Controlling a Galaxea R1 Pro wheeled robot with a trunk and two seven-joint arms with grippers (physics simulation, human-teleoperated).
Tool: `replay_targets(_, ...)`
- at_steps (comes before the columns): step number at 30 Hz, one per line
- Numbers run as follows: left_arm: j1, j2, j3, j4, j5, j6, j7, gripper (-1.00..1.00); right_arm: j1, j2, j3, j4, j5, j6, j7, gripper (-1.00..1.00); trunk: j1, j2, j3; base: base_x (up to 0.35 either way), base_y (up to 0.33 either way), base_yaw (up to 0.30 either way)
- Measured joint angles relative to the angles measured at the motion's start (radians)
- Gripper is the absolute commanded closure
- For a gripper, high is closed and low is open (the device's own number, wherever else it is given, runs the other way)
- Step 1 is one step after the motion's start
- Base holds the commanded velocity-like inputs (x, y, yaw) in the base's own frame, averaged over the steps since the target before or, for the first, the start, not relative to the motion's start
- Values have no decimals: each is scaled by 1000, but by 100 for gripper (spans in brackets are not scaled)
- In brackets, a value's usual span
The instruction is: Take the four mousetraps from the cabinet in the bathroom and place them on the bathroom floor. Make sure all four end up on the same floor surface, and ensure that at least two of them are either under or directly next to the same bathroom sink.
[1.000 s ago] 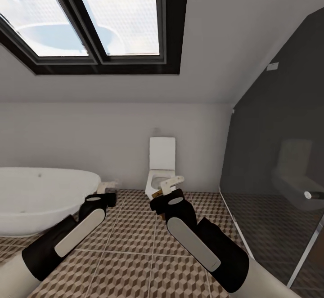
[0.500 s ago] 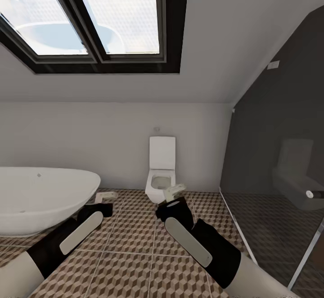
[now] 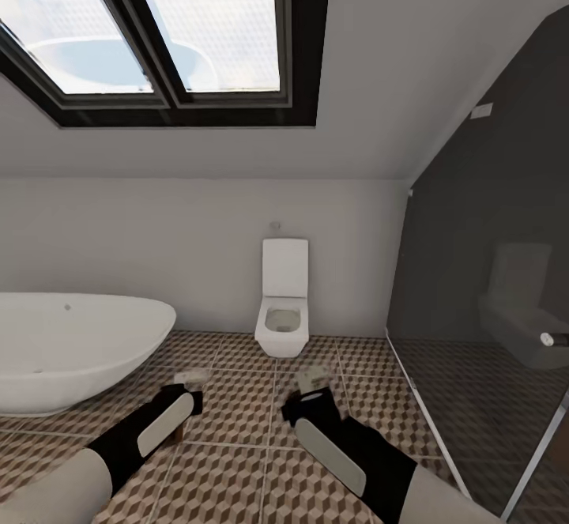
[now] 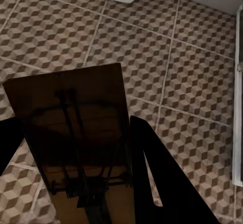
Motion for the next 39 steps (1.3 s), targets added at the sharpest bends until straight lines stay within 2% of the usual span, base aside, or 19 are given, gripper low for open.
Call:
replay_targets(4,0,-11,0,61,0,-48,-42,100,2,-3,-4,72,0,-38,72,100,15,-28,-13,0,0,0)
replay_targets(6,0,-13,0,82,0,-86,-55,100,2,-3,-8,148,-2,-82,135,100,23,-42,-19,0,0,0)
replay_targets(12,0,-13,-1,92,0,-137,-64,100,3,-1,-15,282,-2,-115,305,100,46,-84,-38,0,0,0)
replay_targets(21,0,-14,-4,97,-2,-181,-67,100,3,-2,-18,348,-7,-122,376,100,81,-147,-66,0,0,0)
replay_targets(22,0,-14,-4,97,-7,-183,-67,100,3,-2,-18,350,-7,-122,383,100,84,-154,-69,0,0,0)
replay_targets(26,0,-16,-2,99,-75,-204,-100,100,3,-3,-17,362,-6,-128,420,100,100,-182,-82,0,0,0)
replay_targets(29,0,-17,0,107,-126,-215,-142,100,3,-5,-17,376,-2,-165,455,100,111,-203,-91,0,0,0)
replay_targets(33,0,-21,1,156,-153,-238,-170,100,3,-6,-16,393,1,-194,489,100,127,-232,-104,0,0,0)
replay_targets(36,0,-55,0,228,-170,-279,-194,100,3,-7,-16,420,1,-208,508,100,138,-253,-113,0,0,0)
replay_targets(39,-1,-70,0,280,-179,-294,-213,100,3,-7,-15,427,2,-212,512,100,150,-274,-123,0,0,0)
